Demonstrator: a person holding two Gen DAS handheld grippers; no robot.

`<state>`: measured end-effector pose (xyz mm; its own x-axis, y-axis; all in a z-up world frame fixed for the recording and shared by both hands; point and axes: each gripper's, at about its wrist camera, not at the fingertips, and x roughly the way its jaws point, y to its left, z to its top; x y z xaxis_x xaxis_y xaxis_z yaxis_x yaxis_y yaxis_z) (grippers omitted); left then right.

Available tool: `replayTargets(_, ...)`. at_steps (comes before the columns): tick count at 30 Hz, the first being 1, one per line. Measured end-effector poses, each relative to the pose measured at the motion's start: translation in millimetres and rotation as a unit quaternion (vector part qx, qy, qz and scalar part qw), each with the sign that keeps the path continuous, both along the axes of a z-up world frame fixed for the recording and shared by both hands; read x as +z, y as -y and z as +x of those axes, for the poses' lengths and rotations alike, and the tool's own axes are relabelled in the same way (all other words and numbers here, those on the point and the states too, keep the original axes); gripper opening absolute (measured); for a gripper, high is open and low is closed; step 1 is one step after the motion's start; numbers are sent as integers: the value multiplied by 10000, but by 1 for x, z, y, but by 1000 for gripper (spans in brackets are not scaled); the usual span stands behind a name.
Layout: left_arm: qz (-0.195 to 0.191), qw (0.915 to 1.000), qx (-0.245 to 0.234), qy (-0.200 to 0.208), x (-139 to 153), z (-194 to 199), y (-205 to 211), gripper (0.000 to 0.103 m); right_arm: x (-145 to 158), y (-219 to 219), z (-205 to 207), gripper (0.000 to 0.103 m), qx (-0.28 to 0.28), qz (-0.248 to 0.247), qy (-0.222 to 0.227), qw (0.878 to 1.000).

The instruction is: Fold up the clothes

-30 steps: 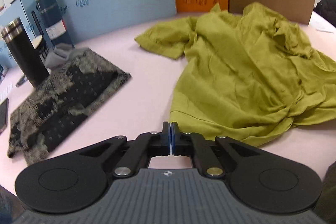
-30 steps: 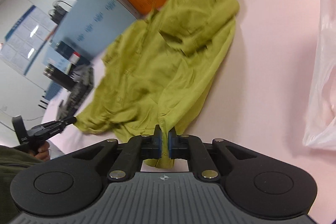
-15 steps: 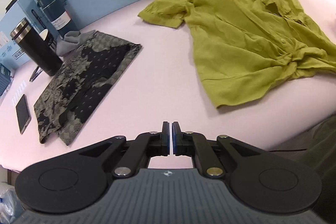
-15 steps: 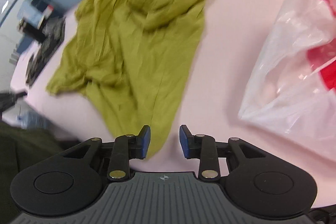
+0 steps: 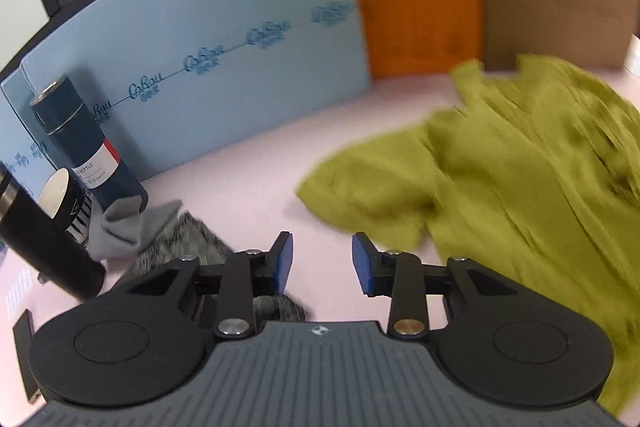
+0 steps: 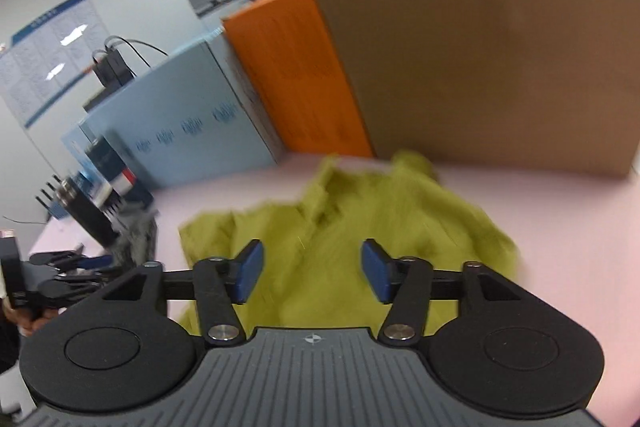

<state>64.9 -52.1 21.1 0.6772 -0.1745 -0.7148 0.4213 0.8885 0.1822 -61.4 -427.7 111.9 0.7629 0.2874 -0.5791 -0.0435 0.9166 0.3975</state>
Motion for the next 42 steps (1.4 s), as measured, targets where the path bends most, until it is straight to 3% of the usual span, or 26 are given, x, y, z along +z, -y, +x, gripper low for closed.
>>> replayTargets(4,-253,9946,734,-691,-20,76,9,36,-38,-18,109,64,4,155,-340,9993)
replayTargets(8,-702,9826,1199,-1236,-40,109,2,37,-87,-32,181,63,-381,345,-721,9961)
replayTargets(9,-787,9809,1189,-1325,-44,114,2,40,-94,-37,193,63,-415,271,-739,9960)
replayTargets(11,-899,9782,1116,-1503,-51,121,5,54,-106,-47,212,63,-460,-127,-912,9947)
replayTargets(13,-876,9785,1009,-1571,-59,125,11,58,-115,-58,227,63,-489,-624,-1052,9913)
replayTargets(16,-708,9778,1006,-1697,-76,137,21,61,-128,-64,237,63,-483,-875,-1037,9896)
replayTargets(17,-648,9781,1054,-1672,-81,140,24,43,-131,-63,237,60,-501,-797,-949,9910)
replayTargets(18,-624,9800,1063,-1563,-83,142,27,29,-135,-61,238,32,-497,-685,-875,9926)
replayTargets(19,-621,9827,1044,-1396,-79,142,31,6,-138,-58,239,4,-461,-532,-910,9934)
replayTargets(20,-618,9852,1025,-1227,-75,143,34,5,-137,-56,237,2,-475,-407,-863,9943)
replayTargets(22,-791,9891,1045,-670,-58,141,35,5,-124,-47,222,2,-540,-209,-340,9977)
replayTargets(24,-887,9884,1195,-285,-47,144,31,5,-115,-30,210,2,-980,-219,-157,9948)
replayTargets(26,-844,9872,1347,-96,-43,150,28,5,-115,-14,200,2,-1406,-542,-173,9884)
replayTargets(28,-864,9855,1448,-196,-48,152,22,6,-120,-4,193,2,-1581,-883,-358,9828)
replayTargets(32,-516,9830,1641,-646,-74,158,15,8,-137,-2,183,2,-1290,-1222,-865,9803)
replayTargets(36,-579,9808,1710,-735,-75,151,1,17,-141,12,166,34,-1480,-582,-549,9858)
replayTargets(39,-517,9839,1624,-536,-63,137,-10,32,-120,21,136,35,-1854,-289,13,9822)
replayTargets(41,-399,9891,1362,-387,-55,114,-17,35,-101,29,111,42,-1997,-112,370,9791)
replayTargets(42,-339,9913,1231,-312,-51,103,-21,37,-91,34,96,51,-2024,-84,491,9780)
